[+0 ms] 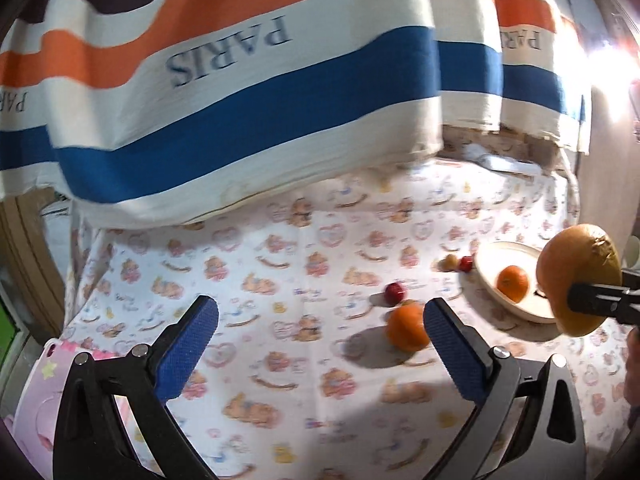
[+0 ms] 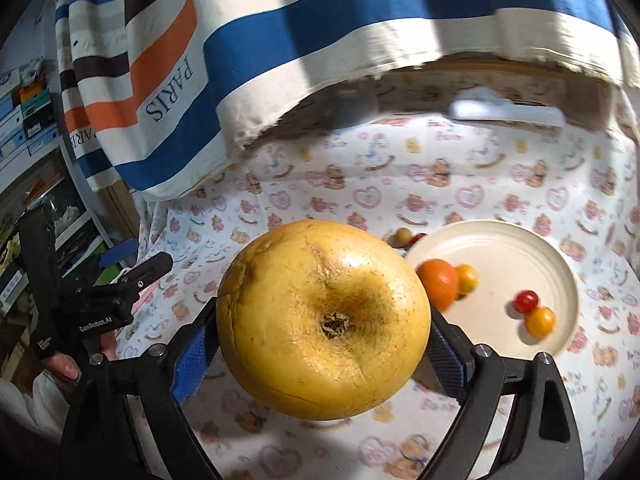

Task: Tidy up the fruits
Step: 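Lift the pear with the right tool and carry it toward the plate, then grasp the orange on the cloth with left tool while right holds the pear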

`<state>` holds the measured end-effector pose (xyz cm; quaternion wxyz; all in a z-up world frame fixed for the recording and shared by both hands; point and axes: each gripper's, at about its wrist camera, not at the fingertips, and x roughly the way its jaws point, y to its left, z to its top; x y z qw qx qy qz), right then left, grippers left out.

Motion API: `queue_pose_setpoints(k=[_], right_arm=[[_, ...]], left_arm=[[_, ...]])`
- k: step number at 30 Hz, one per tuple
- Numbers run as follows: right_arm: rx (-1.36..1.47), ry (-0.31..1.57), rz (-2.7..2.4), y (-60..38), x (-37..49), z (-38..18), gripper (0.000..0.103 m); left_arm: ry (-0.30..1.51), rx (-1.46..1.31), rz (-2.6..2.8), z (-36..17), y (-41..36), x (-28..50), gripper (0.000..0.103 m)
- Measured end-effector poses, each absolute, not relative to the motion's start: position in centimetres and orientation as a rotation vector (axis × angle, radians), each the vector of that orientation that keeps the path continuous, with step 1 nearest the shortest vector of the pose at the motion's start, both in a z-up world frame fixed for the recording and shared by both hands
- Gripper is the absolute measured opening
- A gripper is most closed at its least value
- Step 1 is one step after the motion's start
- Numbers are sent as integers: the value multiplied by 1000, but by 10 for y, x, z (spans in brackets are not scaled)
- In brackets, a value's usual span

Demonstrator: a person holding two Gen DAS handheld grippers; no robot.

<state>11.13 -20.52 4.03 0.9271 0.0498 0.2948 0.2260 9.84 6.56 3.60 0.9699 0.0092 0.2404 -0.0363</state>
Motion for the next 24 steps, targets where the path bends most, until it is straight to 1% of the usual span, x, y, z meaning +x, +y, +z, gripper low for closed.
queue_pose_setpoints(k=[4, 6, 10, 11, 13, 15, 16, 20, 22, 23, 24], right_arm=[[97, 582, 458, -222, 107, 41, 93], [93, 574, 461, -230, 106, 40, 93], [95, 554, 440, -243, 107, 38, 93], [96, 547, 435, -245, 107, 37, 93], [98, 533, 424, -248, 106, 37, 93], [101, 523, 408, -253, 106, 37, 93], [103, 522, 405, -255, 107, 37, 93], [109, 513, 397, -262, 108, 38, 93], [119, 508, 386, -266, 108, 39, 93], [122, 507, 383, -267, 108, 39, 93], [125, 506, 378, -268, 109, 39, 93]], left_arm=[[475, 50, -86, 45, 44, 97, 100], [483, 53, -102, 48, 34, 98, 94], [510, 44, -115, 44, 20, 101, 86], [523, 35, -117, 41, 17, 104, 82], [564, 8, -123, 33, 13, 109, 70], [612, -19, -157, 23, 9, 117, 41], [642, -18, -174, 18, 7, 122, 38], [694, -1, -202, 6, -3, 136, 38], [710, 3, -210, 2, -6, 143, 40], [712, 7, -208, 0, -7, 146, 50], [711, 13, -203, -1, -8, 149, 62]])
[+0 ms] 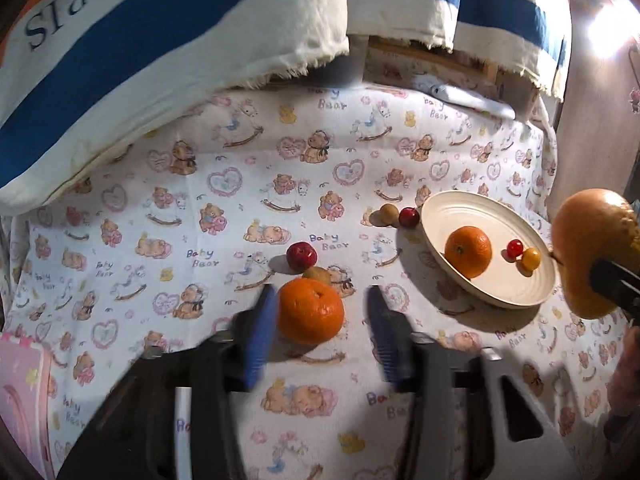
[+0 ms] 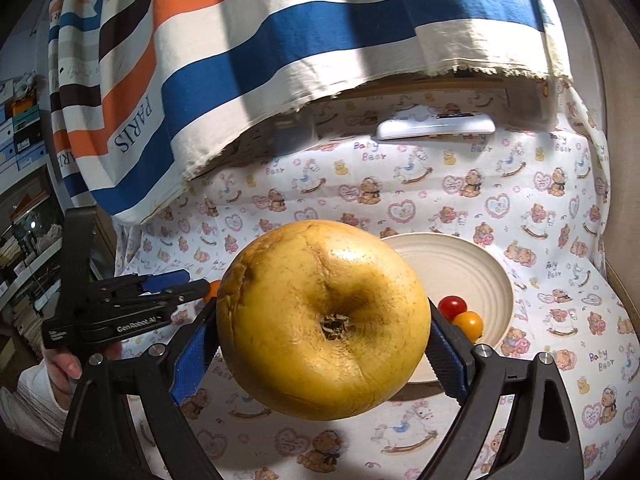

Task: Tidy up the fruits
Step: 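Grasp the orange on the cloth with left tool while right holds the pear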

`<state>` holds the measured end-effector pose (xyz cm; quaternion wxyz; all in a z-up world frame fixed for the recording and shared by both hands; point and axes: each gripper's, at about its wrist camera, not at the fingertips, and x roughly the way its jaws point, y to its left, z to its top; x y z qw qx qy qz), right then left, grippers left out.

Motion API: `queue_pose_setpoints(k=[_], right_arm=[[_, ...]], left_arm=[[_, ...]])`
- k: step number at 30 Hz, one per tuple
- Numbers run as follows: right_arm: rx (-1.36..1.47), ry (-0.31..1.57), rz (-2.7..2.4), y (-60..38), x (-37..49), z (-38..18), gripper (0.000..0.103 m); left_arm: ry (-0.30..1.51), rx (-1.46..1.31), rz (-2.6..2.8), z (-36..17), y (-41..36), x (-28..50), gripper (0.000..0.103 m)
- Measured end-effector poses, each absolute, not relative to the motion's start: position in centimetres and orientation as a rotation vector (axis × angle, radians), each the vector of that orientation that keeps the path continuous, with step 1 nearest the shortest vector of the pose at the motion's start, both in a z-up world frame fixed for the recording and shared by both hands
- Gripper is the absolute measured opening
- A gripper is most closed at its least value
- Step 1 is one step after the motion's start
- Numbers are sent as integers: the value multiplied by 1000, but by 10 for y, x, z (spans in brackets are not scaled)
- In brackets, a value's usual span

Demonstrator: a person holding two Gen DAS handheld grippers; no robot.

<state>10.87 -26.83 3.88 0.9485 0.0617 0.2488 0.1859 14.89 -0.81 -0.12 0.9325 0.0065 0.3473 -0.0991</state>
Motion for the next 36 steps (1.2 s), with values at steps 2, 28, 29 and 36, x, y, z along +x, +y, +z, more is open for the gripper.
queue_pose_setpoints(k=[2, 28, 29, 36], right_arm=[[127, 507, 367, -270, 110, 38, 93], [143, 551, 353, -270, 119, 28, 93], [142, 545, 353, -271, 118, 29, 93], [154, 511, 347, -277, 110, 36, 93]], left_arm=[[703, 28, -184, -4, -10, 154, 68], [800, 44, -194, -27, -13, 170, 46], [789, 48, -194, -24, -14, 168, 46], [736, 48, -188, 1, -17, 150, 46]])
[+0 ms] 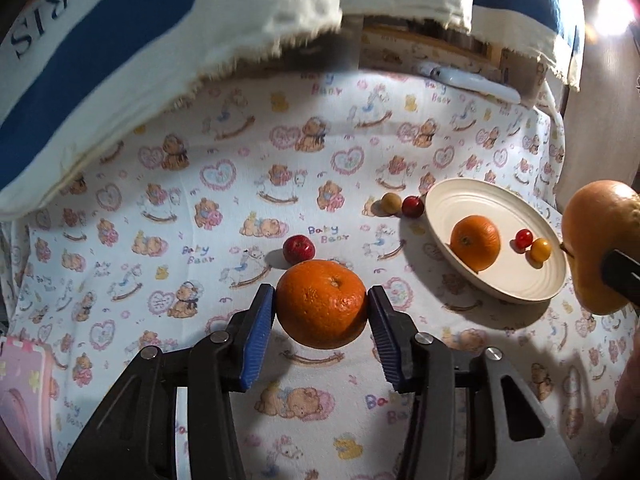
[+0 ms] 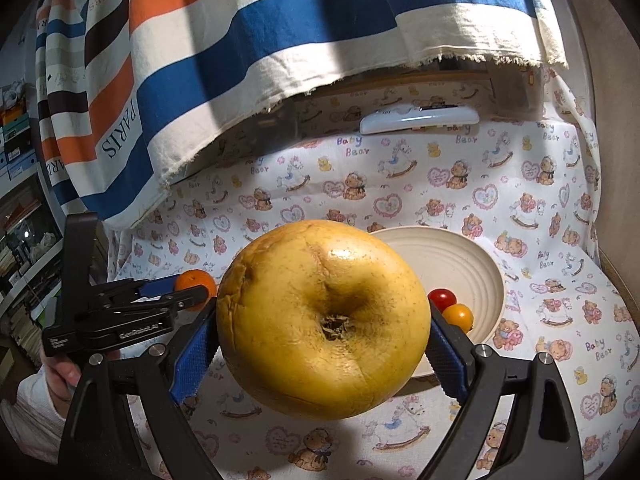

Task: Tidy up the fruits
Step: 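Grasp the orange on the cloth with left tool while right holds the pear, then carry the orange over the plate with left tool while right lowers pear onto plate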

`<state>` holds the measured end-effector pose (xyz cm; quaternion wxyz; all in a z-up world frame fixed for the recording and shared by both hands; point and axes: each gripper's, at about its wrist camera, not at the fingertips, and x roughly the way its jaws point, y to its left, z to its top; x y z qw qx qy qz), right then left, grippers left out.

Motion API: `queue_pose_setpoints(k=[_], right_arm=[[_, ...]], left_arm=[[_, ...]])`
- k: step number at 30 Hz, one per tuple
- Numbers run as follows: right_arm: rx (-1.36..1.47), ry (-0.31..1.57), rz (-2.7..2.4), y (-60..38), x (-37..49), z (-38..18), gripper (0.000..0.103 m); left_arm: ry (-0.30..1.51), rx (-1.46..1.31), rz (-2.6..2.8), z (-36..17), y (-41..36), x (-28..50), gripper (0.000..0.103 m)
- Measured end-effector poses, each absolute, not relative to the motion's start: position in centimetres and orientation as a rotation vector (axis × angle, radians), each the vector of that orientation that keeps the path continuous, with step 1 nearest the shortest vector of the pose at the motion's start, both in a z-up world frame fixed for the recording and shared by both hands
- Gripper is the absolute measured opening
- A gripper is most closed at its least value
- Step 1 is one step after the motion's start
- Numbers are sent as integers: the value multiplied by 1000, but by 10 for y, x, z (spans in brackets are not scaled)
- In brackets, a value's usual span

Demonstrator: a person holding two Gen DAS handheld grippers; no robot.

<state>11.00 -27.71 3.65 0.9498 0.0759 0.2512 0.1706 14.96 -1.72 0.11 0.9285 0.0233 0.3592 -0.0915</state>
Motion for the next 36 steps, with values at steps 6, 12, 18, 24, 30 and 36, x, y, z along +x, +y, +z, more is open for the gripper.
queue_pose_setpoints(k=[6, 12, 18, 24, 30, 36], right_arm=[[176, 460, 356, -285, 101, 54, 93], [170, 401, 290, -309, 105, 93, 93], [209, 412, 182, -344, 145, 117, 93], [197, 485, 158, -347, 200, 107, 93], [208, 613, 183, -335, 236, 63, 93], [165, 679, 164, -327, 252, 31, 93]], left_arm=[[657, 42, -188, 35, -15, 130, 46], [556, 63, -239, 79, -27, 132, 46], [538, 63, -323, 97, -58, 164, 46], [564, 90, -396, 93, -95, 208, 46], [627, 95, -436, 72, -123, 252, 46], [676, 116, -448, 47, -134, 271, 46]])
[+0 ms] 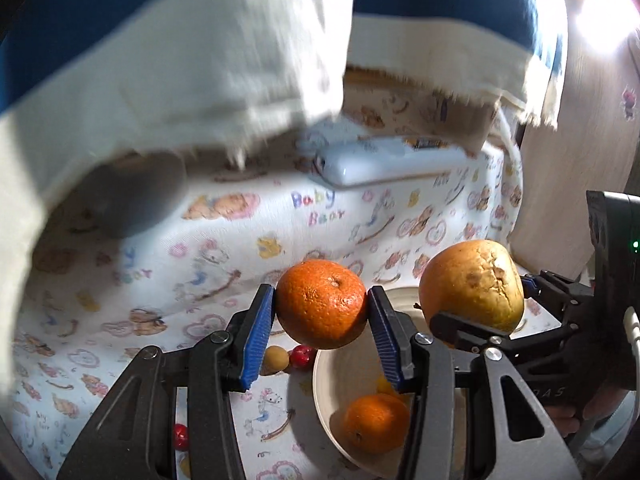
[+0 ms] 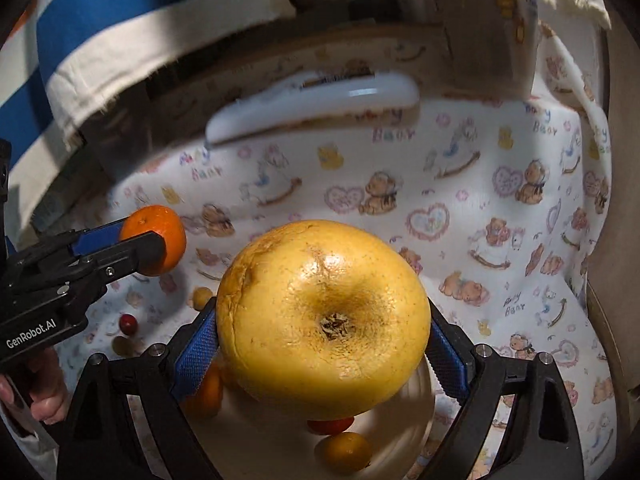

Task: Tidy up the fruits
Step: 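Carry the orange over the plate with left tool while right lowers pear onto plate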

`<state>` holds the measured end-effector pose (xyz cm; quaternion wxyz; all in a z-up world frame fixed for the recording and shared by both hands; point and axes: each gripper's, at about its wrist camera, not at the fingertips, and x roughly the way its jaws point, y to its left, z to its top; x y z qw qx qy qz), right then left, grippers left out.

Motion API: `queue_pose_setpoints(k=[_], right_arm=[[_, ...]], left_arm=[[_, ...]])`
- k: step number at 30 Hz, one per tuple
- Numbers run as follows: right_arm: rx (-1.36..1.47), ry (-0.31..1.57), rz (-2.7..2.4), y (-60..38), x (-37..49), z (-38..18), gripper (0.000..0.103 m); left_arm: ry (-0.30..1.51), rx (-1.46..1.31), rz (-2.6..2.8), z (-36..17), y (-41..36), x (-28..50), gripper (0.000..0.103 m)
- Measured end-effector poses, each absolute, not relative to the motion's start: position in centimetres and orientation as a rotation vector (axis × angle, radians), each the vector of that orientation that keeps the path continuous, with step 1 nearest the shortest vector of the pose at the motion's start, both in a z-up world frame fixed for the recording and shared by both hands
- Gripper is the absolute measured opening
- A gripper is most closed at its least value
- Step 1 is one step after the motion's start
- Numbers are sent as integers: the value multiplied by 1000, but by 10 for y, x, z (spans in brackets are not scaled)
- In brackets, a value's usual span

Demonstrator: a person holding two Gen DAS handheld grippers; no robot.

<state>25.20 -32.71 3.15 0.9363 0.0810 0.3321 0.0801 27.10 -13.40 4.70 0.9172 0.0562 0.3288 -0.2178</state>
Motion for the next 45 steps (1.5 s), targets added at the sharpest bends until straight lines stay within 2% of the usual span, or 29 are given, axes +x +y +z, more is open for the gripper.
queue_pose_setpoints(k=[17, 42, 45], right_arm=[[33, 762, 129, -302, 267, 7, 93], [17, 795, 140, -312, 273, 11, 94], [50, 754, 146, -318, 267, 19, 94]], left_arm=[[843, 97, -543, -6, -142, 291, 47], [834, 101, -546, -4, -140, 287, 47], [826, 106, -539, -2, -137, 284, 47]])
